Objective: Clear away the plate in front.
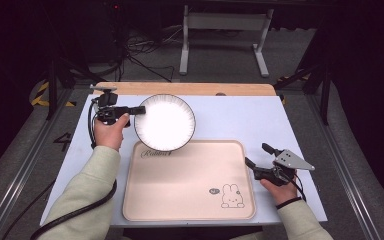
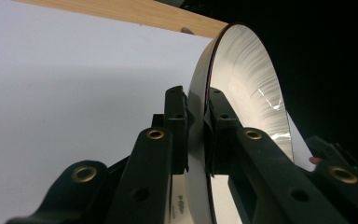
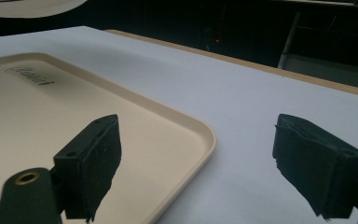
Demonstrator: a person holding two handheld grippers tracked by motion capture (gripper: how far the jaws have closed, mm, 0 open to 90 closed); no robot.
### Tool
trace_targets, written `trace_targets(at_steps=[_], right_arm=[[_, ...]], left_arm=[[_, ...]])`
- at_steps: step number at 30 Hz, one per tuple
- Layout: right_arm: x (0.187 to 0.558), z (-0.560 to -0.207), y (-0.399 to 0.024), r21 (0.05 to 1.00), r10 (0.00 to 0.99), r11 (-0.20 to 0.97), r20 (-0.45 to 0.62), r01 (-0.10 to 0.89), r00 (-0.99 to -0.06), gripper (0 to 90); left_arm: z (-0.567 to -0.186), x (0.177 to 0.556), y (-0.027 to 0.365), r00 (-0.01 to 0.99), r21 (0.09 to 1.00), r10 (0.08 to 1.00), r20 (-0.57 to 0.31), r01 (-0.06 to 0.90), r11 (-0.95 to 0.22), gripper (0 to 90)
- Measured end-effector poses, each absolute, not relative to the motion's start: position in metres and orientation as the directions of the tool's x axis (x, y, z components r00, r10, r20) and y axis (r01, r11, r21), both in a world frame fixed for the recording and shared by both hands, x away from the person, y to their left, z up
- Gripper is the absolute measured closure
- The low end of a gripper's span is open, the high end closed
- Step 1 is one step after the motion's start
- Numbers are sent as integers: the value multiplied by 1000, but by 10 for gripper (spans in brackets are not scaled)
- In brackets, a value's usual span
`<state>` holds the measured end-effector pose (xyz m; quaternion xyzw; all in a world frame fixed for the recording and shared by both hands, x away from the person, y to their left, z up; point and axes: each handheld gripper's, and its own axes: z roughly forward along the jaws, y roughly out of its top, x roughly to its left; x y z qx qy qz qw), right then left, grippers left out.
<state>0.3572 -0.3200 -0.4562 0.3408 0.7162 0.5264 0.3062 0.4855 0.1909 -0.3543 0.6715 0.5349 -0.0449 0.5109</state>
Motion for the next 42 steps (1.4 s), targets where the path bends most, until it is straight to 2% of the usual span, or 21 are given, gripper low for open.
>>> trace_targets(at_steps=[16, 30, 42], right_arm=[[357, -456, -320, 962, 809, 219, -86, 163, -581, 159], [357, -456, -320, 962, 808, 219, -87, 161, -583, 158], [357, -456, -320, 962, 810, 217, -84, 164, -580, 157]], left_arm=[[-346, 462, 181, 488, 649, 621, -613, 760, 44, 815], [-362, 438, 177, 523, 666, 582, -622, 745, 42, 809], [-384, 425, 174, 511, 655, 567, -646, 753, 67, 803]])
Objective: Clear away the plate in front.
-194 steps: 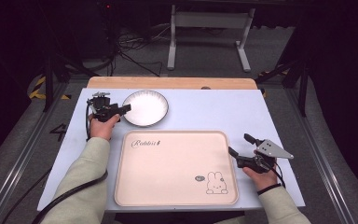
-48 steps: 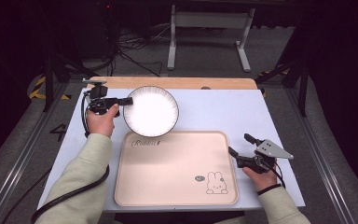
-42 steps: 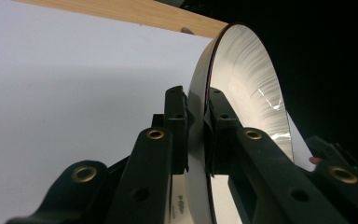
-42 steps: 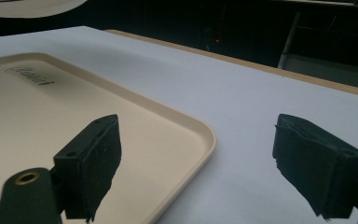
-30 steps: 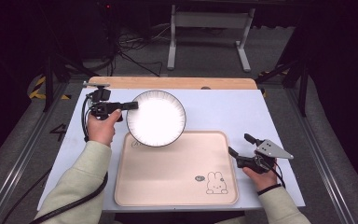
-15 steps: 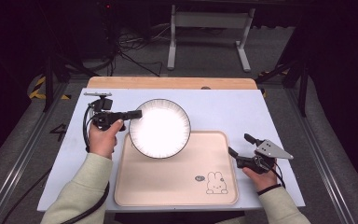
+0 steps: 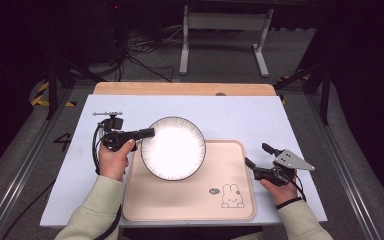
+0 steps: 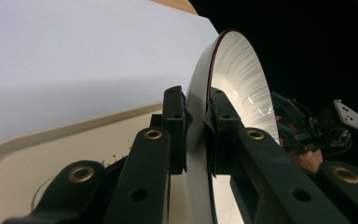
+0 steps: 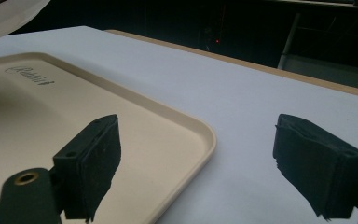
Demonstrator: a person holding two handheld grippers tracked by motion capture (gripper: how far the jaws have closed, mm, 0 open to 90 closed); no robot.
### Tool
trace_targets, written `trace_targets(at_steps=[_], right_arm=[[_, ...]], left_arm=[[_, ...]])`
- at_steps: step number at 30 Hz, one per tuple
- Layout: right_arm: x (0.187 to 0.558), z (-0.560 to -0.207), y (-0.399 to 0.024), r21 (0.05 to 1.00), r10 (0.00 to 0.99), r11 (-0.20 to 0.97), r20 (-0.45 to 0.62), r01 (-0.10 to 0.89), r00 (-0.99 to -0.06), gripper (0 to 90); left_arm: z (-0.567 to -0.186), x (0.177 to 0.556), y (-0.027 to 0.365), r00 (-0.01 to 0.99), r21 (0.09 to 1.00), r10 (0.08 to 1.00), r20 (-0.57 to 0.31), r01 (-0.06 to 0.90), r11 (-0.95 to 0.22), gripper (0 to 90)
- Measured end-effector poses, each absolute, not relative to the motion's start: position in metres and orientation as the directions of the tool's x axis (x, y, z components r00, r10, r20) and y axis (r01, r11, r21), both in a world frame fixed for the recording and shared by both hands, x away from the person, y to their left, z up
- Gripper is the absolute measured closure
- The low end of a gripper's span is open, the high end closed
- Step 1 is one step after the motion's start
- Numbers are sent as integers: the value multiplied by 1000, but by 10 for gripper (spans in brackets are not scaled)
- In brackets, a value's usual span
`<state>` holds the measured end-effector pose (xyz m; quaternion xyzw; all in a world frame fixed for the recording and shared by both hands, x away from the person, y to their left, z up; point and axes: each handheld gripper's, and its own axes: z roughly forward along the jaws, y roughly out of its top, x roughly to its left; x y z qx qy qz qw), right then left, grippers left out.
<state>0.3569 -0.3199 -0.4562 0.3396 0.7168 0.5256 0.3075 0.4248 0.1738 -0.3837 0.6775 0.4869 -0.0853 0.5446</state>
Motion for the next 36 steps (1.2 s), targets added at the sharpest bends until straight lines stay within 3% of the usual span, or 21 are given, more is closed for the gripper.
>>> trace_targets(at_steps=[27, 36], right_arm=[[357, -456, -321, 964, 810, 210, -78, 164, -581, 157], [357, -456, -321, 964, 809, 209, -76, 164, -582, 156]], left_arm=[[-411, 422, 145, 529, 605, 547, -649, 794, -51, 799], [-420, 423, 141, 509, 566, 520, -687, 823, -58, 797]])
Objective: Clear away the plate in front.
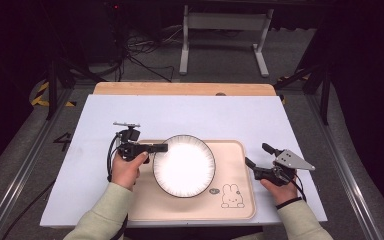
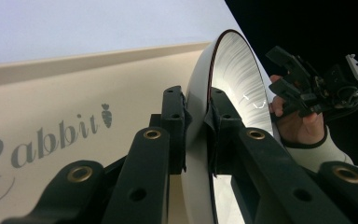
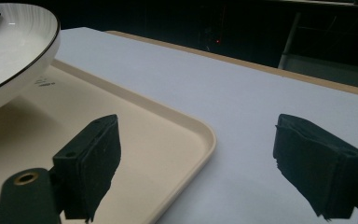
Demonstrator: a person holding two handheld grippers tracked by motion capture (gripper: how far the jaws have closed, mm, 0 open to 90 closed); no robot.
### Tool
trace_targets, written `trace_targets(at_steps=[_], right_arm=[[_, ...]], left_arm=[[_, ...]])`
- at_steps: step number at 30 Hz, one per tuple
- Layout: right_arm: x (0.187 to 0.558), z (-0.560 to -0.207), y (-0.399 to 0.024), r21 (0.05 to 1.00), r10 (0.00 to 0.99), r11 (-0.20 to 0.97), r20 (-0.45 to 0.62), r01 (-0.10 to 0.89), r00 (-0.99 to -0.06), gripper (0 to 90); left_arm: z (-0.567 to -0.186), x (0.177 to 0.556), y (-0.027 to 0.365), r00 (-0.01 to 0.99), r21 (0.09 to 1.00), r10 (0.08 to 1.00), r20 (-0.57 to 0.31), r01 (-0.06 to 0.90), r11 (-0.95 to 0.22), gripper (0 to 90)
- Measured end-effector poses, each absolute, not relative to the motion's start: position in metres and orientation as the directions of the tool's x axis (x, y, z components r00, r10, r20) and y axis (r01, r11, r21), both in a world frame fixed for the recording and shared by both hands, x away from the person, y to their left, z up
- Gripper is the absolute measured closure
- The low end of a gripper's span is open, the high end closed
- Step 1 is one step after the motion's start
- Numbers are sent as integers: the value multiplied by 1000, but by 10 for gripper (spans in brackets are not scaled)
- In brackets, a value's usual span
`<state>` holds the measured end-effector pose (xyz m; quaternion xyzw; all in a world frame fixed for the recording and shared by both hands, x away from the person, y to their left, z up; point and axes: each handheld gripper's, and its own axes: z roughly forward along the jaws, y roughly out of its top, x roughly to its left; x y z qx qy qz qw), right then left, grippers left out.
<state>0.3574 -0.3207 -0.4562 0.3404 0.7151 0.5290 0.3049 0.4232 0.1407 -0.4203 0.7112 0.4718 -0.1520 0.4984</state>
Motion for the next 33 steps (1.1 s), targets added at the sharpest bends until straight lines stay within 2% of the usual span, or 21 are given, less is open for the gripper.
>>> trace_targets(at_steps=[12, 33], right_arm=[[357, -456, -321, 964, 809, 209, -76, 164, -583, 156], [357, -456, -321, 964, 808, 210, -76, 165, -584, 155]], left_arm=[[-428, 424, 133, 514, 541, 511, -689, 834, -109, 791], [-439, 428, 126, 503, 514, 501, -704, 848, -130, 786]])
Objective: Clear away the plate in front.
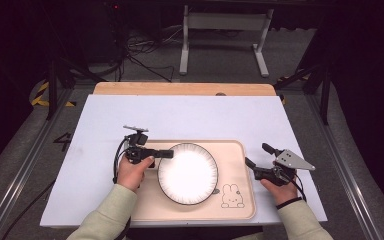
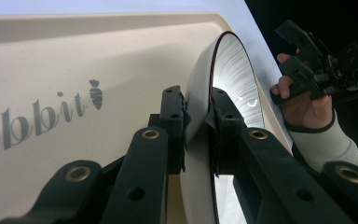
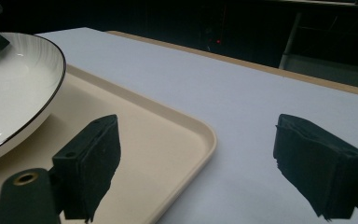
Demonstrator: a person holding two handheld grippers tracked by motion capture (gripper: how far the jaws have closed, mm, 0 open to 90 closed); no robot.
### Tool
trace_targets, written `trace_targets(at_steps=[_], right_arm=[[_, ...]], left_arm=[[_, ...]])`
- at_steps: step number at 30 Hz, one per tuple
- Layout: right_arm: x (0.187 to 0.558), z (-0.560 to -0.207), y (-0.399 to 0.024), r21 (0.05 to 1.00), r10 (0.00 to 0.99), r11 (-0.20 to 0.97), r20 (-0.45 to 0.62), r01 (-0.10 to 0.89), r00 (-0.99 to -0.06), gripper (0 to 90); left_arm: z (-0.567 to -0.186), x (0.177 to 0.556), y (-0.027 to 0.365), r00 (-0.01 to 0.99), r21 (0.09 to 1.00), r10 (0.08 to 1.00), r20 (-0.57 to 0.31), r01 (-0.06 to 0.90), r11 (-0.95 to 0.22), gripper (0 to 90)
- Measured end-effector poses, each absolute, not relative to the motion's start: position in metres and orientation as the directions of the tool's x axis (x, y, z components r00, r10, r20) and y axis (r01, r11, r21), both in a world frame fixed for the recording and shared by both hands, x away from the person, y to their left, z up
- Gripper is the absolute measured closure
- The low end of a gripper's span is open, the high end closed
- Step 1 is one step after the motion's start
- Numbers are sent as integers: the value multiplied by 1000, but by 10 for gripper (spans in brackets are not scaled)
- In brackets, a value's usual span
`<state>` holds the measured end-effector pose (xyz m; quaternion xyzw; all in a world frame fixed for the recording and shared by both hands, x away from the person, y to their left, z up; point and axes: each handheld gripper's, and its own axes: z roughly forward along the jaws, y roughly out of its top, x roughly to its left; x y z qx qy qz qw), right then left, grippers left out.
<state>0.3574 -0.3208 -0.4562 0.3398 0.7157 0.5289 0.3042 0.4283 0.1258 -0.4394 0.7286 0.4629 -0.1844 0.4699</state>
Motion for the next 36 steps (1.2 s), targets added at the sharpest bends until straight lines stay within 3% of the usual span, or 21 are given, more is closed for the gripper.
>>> trace_targets(at_steps=[14, 21, 28, 31, 36], right_arm=[[357, -456, -321, 964, 808, 210, -76, 165, -584, 155], [357, -456, -321, 964, 809, 208, -74, 166, -583, 155], [358, -456, -321, 964, 810, 205, -70, 169, -582, 155], [358, -456, -321, 964, 810, 205, -70, 169, -582, 155], [358, -456, -321, 965, 811, 201, -66, 170, -582, 154]], left_arm=[[-446, 431, 121, 510, 517, 528, -679, 843, -148, 783], [-455, 433, 115, 524, 515, 580, -623, 834, -199, 662], [-457, 433, 112, 535, 518, 576, -617, 828, -214, 562], [-453, 431, 107, 596, 580, 564, -572, 780, -236, 464], [-449, 428, 103, 640, 631, 570, -515, 733, -253, 390]])
